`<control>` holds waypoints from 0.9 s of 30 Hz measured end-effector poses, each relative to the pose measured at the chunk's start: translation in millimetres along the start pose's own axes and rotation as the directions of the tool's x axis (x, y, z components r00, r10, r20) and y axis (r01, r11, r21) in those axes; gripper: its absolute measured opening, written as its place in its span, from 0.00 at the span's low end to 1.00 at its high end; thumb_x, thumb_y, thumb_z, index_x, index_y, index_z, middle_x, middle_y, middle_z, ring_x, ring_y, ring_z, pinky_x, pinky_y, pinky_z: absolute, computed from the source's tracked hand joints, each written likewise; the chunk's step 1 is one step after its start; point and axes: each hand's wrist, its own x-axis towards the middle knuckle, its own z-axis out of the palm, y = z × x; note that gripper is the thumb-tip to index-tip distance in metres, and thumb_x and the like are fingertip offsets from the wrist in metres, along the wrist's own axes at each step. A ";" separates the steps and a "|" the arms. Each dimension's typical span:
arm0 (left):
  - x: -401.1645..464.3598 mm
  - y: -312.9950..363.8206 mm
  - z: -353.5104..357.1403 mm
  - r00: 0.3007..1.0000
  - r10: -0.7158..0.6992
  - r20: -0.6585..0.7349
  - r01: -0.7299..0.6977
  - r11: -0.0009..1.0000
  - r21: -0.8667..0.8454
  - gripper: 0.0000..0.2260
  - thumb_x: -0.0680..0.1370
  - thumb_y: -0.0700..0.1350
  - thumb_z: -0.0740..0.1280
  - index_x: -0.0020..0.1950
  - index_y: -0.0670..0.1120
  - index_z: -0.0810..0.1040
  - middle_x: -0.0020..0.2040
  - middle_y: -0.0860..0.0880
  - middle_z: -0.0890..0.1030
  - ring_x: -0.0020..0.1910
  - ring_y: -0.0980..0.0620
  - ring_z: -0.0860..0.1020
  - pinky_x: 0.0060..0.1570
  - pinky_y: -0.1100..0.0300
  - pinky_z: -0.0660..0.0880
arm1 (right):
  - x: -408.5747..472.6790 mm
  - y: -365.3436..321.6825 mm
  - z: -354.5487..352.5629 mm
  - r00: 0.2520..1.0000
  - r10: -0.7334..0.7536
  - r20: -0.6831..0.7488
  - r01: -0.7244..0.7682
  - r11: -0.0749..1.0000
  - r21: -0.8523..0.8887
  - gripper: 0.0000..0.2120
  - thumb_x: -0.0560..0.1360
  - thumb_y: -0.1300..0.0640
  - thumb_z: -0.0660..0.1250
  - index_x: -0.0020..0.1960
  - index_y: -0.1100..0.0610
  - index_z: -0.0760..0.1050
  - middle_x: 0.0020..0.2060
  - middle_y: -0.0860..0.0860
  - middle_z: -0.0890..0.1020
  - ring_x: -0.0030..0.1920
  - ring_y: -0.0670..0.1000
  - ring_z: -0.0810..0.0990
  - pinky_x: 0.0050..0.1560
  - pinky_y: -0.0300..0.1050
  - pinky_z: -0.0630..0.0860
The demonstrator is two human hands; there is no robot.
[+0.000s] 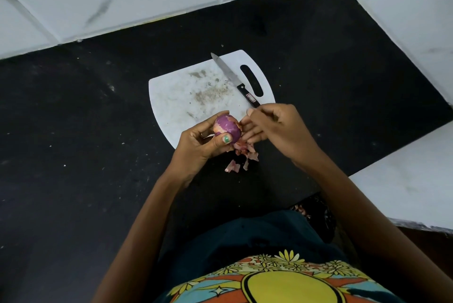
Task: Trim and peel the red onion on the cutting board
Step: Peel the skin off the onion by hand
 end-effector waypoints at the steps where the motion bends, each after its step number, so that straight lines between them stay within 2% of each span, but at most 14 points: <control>1: 0.4 0.1 0.1 1.000 -0.002 -0.007 0.002 1.000 -0.005 0.21 0.67 0.40 0.71 0.60 0.50 0.78 0.53 0.52 0.82 0.53 0.53 0.81 0.46 0.62 0.80 | -0.8 -0.1 0.0 1.000 -0.018 0.009 0.018 1.000 0.001 0.11 0.75 0.56 0.68 0.47 0.65 0.79 0.38 0.58 0.84 0.36 0.54 0.85 0.38 0.44 0.83; 3: 0.7 1.0 0.0 1.000 -0.003 -0.007 0.003 1.000 -0.011 0.22 0.67 0.40 0.71 0.61 0.50 0.77 0.55 0.51 0.82 0.54 0.52 0.81 0.46 0.62 0.80 | -2.7 -0.9 1.4 0.995 -0.098 0.010 0.098 0.991 -0.093 0.11 0.72 0.54 0.73 0.47 0.62 0.80 0.39 0.55 0.84 0.38 0.53 0.84 0.40 0.43 0.82; 5: 0.7 1.8 0.8 1.000 -0.006 0.005 0.006 1.000 -0.018 0.22 0.68 0.40 0.71 0.61 0.50 0.77 0.56 0.51 0.81 0.53 0.52 0.81 0.45 0.63 0.79 | -2.7 -0.3 1.9 0.992 -0.124 -0.007 0.122 0.986 -0.111 0.08 0.70 0.58 0.75 0.46 0.61 0.81 0.39 0.55 0.84 0.39 0.52 0.84 0.40 0.43 0.82; 8: -0.1 2.3 1.2 1.000 -0.023 0.022 0.023 0.999 -0.028 0.21 0.68 0.40 0.70 0.61 0.51 0.77 0.56 0.50 0.81 0.53 0.51 0.81 0.44 0.63 0.80 | -3.0 -1.3 2.4 0.996 -0.090 -0.002 0.090 0.996 0.029 0.06 0.70 0.64 0.74 0.45 0.64 0.80 0.35 0.57 0.83 0.32 0.50 0.81 0.35 0.40 0.80; 11: -1.1 3.3 -0.5 0.998 -0.046 0.047 0.047 0.998 -0.030 0.21 0.69 0.41 0.70 0.62 0.52 0.77 0.56 0.50 0.80 0.52 0.50 0.82 0.43 0.62 0.81 | -2.1 2.4 3.1 0.998 -0.045 -0.045 0.051 0.991 0.123 0.04 0.71 0.67 0.72 0.45 0.65 0.79 0.34 0.56 0.83 0.31 0.48 0.81 0.35 0.37 0.80; 15: -4.1 4.8 -3.6 0.990 -0.089 0.113 0.095 0.994 -0.054 0.21 0.70 0.42 0.70 0.62 0.54 0.77 0.58 0.48 0.80 0.51 0.52 0.82 0.42 0.63 0.80 | 4.0 20.8 2.4 0.983 0.030 -0.181 -0.014 0.996 0.092 0.04 0.72 0.67 0.70 0.47 0.65 0.78 0.38 0.57 0.83 0.35 0.50 0.84 0.37 0.38 0.81; 17: -5.1 5.6 -3.8 0.986 -0.103 0.130 0.110 0.993 -0.047 0.22 0.69 0.42 0.70 0.63 0.55 0.77 0.59 0.46 0.78 0.51 0.52 0.82 0.42 0.63 0.80 | 6.3 30.5 2.6 0.981 0.066 -0.183 -0.061 0.998 0.028 0.03 0.73 0.66 0.69 0.47 0.62 0.78 0.39 0.56 0.83 0.39 0.52 0.85 0.41 0.42 0.82; 19: -5.2 6.0 -3.6 0.984 -0.114 0.133 0.121 0.992 -0.046 0.24 0.69 0.41 0.71 0.63 0.55 0.76 0.60 0.46 0.78 0.52 0.52 0.81 0.42 0.62 0.80 | 7.2 36.4 3.2 0.985 0.092 -0.144 -0.101 0.993 -0.054 0.02 0.76 0.63 0.67 0.46 0.60 0.79 0.40 0.56 0.83 0.42 0.53 0.85 0.45 0.47 0.83; 22: -5.3 5.8 -4.3 0.988 -0.102 0.118 0.106 0.994 -0.024 0.25 0.68 0.41 0.72 0.64 0.56 0.76 0.59 0.48 0.78 0.53 0.51 0.81 0.44 0.62 0.80 | 6.4 33.0 5.7 0.994 0.055 -0.097 -0.079 0.963 -0.258 0.20 0.78 0.48 0.61 0.45 0.65 0.78 0.39 0.60 0.83 0.41 0.57 0.84 0.46 0.55 0.81; 23: -5.3 6.1 -3.9 0.989 -0.096 0.110 0.098 0.995 -0.012 0.25 0.68 0.41 0.72 0.64 0.56 0.76 0.59 0.49 0.79 0.53 0.51 0.80 0.45 0.61 0.80 | 5.9 30.9 5.4 0.996 0.016 -0.092 -0.045 0.948 -0.314 0.19 0.78 0.48 0.62 0.45 0.65 0.78 0.39 0.59 0.83 0.41 0.56 0.83 0.46 0.51 0.81; 25: -5.0 7.3 -3.0 0.992 -0.083 0.092 0.082 0.997 0.010 0.26 0.68 0.40 0.73 0.64 0.55 0.76 0.59 0.52 0.79 0.53 0.52 0.80 0.45 0.61 0.80 | 4.6 24.4 5.0 0.990 -0.065 -0.125 0.020 0.944 -0.329 0.07 0.77 0.56 0.66 0.48 0.59 0.79 0.39 0.51 0.82 0.42 0.49 0.81 0.45 0.36 0.77; 27: -4.9 8.9 -1.9 0.995 -0.068 0.076 0.065 0.997 0.035 0.25 0.68 0.39 0.72 0.64 0.55 0.76 0.59 0.52 0.78 0.52 0.53 0.81 0.44 0.62 0.80 | 3.1 14.8 5.6 0.991 -0.077 -0.113 0.045 0.964 -0.260 0.07 0.75 0.61 0.67 0.52 0.54 0.80 0.42 0.47 0.81 0.43 0.46 0.81 0.46 0.34 0.76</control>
